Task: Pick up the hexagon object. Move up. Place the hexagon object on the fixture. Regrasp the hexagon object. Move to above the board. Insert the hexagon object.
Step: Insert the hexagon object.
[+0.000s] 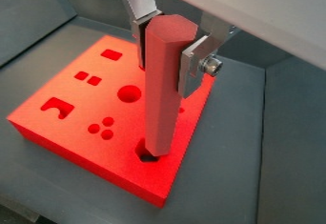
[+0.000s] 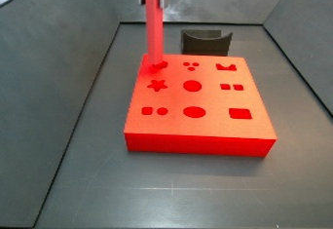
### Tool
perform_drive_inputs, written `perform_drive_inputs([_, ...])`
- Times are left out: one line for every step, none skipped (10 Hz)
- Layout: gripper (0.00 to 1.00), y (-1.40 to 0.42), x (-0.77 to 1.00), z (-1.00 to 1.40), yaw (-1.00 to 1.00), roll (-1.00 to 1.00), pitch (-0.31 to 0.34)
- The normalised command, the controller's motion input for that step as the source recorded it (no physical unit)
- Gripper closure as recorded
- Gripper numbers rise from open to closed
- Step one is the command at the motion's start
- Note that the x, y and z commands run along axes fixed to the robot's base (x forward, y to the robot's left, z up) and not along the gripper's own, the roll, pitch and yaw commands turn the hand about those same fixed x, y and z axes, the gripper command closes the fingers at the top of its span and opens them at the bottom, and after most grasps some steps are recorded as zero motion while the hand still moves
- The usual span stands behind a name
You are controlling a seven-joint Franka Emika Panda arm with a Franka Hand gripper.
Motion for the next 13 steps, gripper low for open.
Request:
perform_drive_inputs([1.0, 0.07, 0.0, -0.3, -0.18, -0.01, -0.033])
perform_drive_inputs([1.0, 0.01, 0.0, -0.09, -0.09, 0.0, 0.0])
perform_drive_inputs([1.0, 0.01, 0.02, -0.03, -0.09, 0.0, 0.0])
perform_drive_inputs([1.0, 0.01, 0.15, 0.0, -0.1, 0.0, 0.01])
perform_drive_inputs([1.0, 0.02, 0.35, -0.04, -0.14, 0.0, 0.0])
perform_drive_inputs([1.0, 0.03, 0.28, -0.07, -0.12, 0.0, 0.0])
perform_drive_inputs([1.0, 0.05, 0.22, -0.08, -0.09, 0.0, 0.0])
perform_drive_inputs([1.0, 0.1, 0.06, -0.12, -0.05, 0.0, 0.0])
perform_drive_inputs([1.0, 0.1, 0.0, -0.14, 0.0, 0.0, 0.0])
perform_drive_inputs([1.0, 0.07, -0.04, -0.15, 0.0, 0.0, -0.023])
perform_drive_inputs([1.0, 0.02, -0.22, -0.18, 0.0, 0.0, -0.059])
perform_drive_inputs([1.0, 0.0, -0.23, -0.21, 0.0, 0.01, -0.07])
perform_drive_inputs([1.0, 0.0, -0.15, -0.24, 0.0, 0.02, -0.057])
